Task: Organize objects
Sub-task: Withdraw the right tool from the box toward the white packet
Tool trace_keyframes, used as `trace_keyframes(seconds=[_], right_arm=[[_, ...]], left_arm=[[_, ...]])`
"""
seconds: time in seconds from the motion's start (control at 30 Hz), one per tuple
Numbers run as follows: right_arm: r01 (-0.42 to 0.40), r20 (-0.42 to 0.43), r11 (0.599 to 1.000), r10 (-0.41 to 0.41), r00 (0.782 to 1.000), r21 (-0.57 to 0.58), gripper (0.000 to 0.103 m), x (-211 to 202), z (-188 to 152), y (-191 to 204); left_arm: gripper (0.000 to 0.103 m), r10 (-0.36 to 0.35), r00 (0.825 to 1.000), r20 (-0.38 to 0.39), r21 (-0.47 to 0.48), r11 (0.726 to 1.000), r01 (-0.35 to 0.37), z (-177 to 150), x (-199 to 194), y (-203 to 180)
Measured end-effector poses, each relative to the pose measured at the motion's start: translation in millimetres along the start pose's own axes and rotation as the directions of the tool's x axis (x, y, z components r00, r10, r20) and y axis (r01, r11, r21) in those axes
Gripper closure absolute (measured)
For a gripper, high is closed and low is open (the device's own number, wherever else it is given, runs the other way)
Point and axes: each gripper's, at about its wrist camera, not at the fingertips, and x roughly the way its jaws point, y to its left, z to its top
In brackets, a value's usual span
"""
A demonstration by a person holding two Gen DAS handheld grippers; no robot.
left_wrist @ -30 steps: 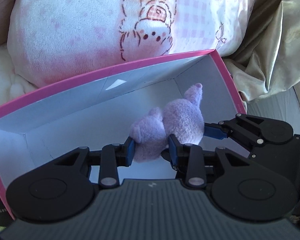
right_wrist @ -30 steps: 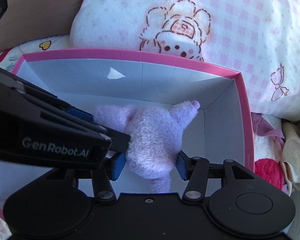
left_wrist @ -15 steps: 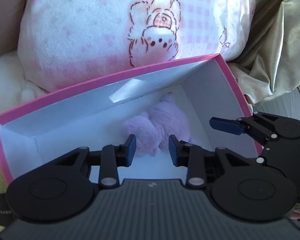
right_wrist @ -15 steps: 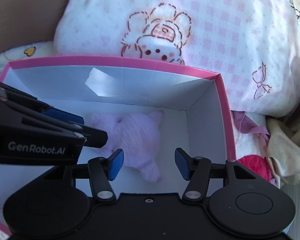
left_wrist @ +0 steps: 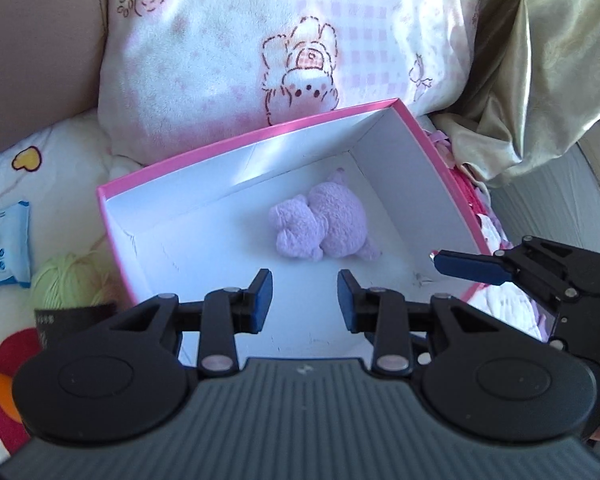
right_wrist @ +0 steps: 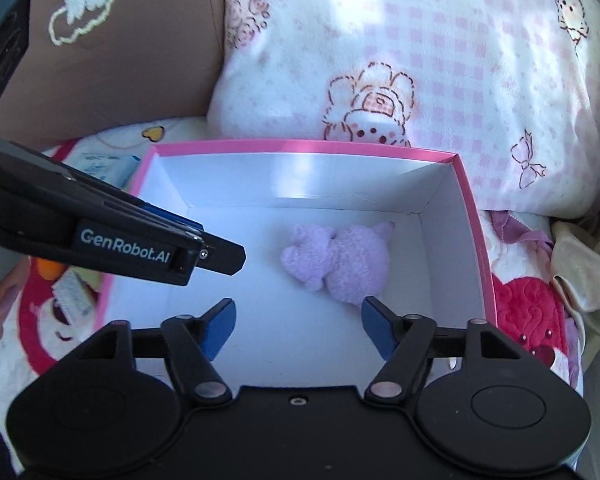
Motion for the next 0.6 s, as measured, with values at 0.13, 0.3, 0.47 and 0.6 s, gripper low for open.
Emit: trace_keyframes(seconds=[0.13, 0.3, 0.47, 0.6], right_arm=[[-0.052, -0.003, 0.997, 0.053, 0.999, 0.056, 0.012, -19, -6, 5], [-0.081, 0.002, 0.995, 0.081, 0.997, 0.063, 0.008, -42, -12, 18], [-0.074, -0.006, 0.997, 0.074, 0.997, 0.015, 0.005, -62, -17, 36], [-0.078, -0.01, 0.997, 0.078, 0.997, 0.005, 0.005, -73, -22, 46]], left_arm=[[0.061, 0.009, 1.0, -0.002, 0.002, 1.0, -0.009, -9, -25, 2], [0.055, 0.026, 1.0, -0.008, 0.002, 1.0, -0.026, -22, -55, 8], [0.044, 0.043, 0.999, 0.008, 0.007, 0.999, -0.043, -37, -86, 15], [0.035, 0.045, 0.999, -0.002, -0.008, 0.999, -0.045, -50, -104, 25]])
